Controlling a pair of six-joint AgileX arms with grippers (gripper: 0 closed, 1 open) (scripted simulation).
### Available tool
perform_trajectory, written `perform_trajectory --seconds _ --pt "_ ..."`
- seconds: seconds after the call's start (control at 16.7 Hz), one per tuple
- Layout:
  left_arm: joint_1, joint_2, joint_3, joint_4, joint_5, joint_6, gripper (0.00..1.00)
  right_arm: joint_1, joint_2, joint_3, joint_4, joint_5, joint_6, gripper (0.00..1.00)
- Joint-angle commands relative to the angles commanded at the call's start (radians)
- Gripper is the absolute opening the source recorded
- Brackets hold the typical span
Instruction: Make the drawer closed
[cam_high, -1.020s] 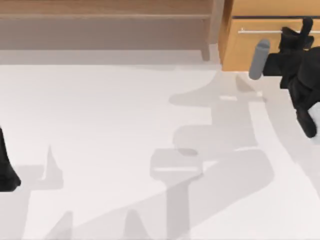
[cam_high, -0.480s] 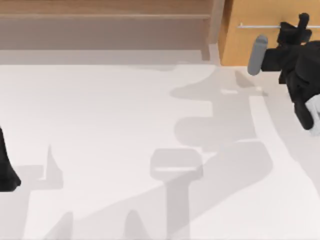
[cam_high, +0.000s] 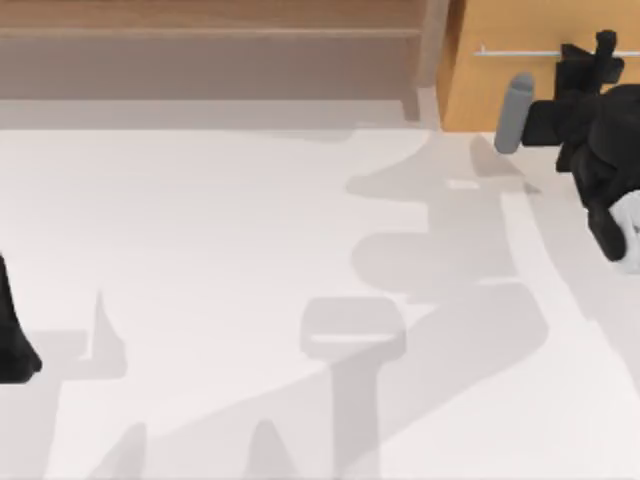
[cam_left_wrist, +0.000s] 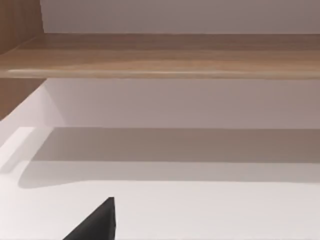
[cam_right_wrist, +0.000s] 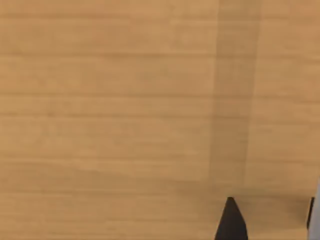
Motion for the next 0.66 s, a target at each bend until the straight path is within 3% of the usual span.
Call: perform_trajectory --seconds 0.3,0.66 --pt "0.0 0.0 0.0 0.0 0.0 0.0 1.0 0.0 0.0 0.0 0.0 0.0 0.0 0.98" --pt "0.0 0.0 0.0 0.0 0.0 0.0 1.0 0.0 0.0 0.0 0.0 0.0 0.0 1.0"
